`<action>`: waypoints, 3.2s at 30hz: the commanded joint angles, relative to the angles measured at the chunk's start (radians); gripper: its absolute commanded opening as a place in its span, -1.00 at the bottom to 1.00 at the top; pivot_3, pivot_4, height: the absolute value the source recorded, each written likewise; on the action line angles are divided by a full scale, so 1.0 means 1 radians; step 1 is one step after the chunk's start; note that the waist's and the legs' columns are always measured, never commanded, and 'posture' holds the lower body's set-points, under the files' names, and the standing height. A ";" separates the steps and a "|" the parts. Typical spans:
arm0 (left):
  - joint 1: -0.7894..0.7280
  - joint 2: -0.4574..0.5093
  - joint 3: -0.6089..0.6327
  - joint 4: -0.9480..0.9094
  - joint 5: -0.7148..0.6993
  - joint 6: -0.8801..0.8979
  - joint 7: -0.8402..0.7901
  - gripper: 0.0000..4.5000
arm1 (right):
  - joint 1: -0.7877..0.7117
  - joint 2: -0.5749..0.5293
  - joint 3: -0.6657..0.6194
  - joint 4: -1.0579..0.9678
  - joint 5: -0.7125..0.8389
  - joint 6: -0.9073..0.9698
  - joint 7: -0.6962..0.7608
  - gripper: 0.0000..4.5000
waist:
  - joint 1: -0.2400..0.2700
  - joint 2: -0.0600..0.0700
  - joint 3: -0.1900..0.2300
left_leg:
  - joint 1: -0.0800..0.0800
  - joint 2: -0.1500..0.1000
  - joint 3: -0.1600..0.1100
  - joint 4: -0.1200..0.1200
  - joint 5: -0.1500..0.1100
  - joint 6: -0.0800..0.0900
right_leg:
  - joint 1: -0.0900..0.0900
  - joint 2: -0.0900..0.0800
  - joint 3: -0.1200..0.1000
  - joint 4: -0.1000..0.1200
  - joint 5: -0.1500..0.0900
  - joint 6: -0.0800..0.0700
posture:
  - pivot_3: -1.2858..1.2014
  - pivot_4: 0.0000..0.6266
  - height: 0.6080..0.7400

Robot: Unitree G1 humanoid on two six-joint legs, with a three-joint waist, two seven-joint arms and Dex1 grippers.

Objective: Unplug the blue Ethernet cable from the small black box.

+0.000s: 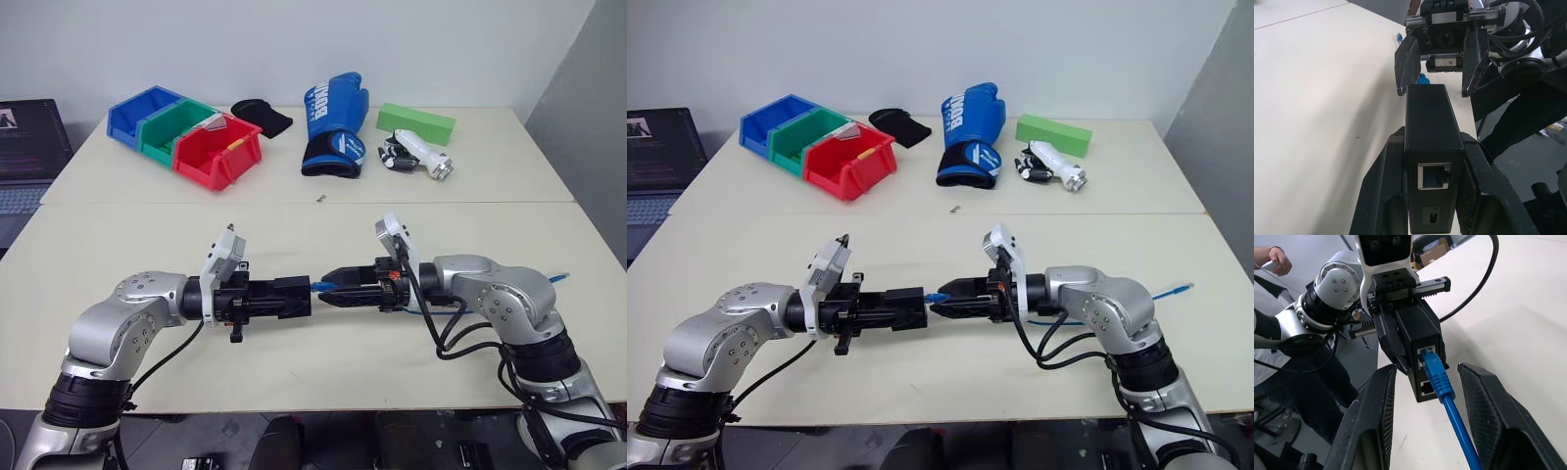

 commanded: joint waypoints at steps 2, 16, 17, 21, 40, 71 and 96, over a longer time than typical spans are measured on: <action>-0.009 -0.001 -0.003 -0.018 -0.004 -0.011 -0.006 -0.65 | -0.004 0.023 -0.008 -0.029 -0.015 -0.018 -0.035 -0.05 | 0.000 0.000 0.000 | 0.000 0.000 0.000 0.000 0.000 0.000 | 0.000 0.000 0.000 0.000 0.000 0.000 | 0.03 -0.52 1.00; -0.011 -0.004 -0.001 -0.023 -0.007 -0.003 0.006 -0.65 | 0.002 0.021 0.016 -0.041 -0.035 -0.022 -0.027 -0.05 | -0.001 0.000 0.000 | 0.000 0.000 0.000 0.000 0.000 0.000 | 0.000 0.000 0.000 0.000 0.000 0.000 | 0.03 -0.52 1.00; -0.011 -0.004 -0.001 -0.023 -0.008 -0.003 0.007 -0.65 | 0.002 0.023 0.016 -0.041 -0.036 -0.021 -0.029 -0.05 | -0.001 0.000 0.000 | 0.000 0.000 0.000 0.000 0.000 0.000 | 0.000 0.000 0.000 0.000 0.000 0.000 | 0.03 -0.52 1.00; -0.012 -0.004 -0.002 -0.025 -0.009 0.000 0.008 -0.65 | -0.002 0.038 0.009 -0.034 -0.030 -0.014 -0.044 -0.05 | 0.000 0.000 0.000 | 0.000 0.000 0.000 0.000 0.000 0.000 | 0.000 0.000 0.000 0.000 0.000 0.000 | 0.03 -0.52 1.00; -0.009 -0.003 0.000 -0.035 -0.011 0.005 0.019 -0.65 | -0.001 0.029 -0.007 -0.029 -0.010 0.004 -0.019 -0.28 | -0.001 0.000 0.000 | 0.000 0.000 0.000 -0.001 0.000 0.000 | 0.000 0.000 0.000 0.000 0.000 0.000 | 0.03 -0.52 1.00; 0.074 0.056 0.097 0.003 0.000 -0.013 0.023 -0.65 | 0.054 -0.126 -0.076 0.071 -0.002 0.005 0.067 -0.98 | 0.000 0.000 0.000 | 0.000 0.000 0.000 -0.005 0.000 0.000 | 0.000 0.000 0.000 -0.005 0.000 0.000 | 0.03 -0.52 1.00; -0.058 -0.087 0.101 0.099 0.221 -0.121 0.452 -0.65 | -0.010 -0.068 -0.102 0.438 -0.536 -0.644 -0.121 0.45 | 0.000 0.000 0.000 | 0.000 0.000 0.002 -0.008 0.000 0.000 | 0.000 -0.001 0.001 -0.007 0.000 0.000 | 0.03 -0.52 1.00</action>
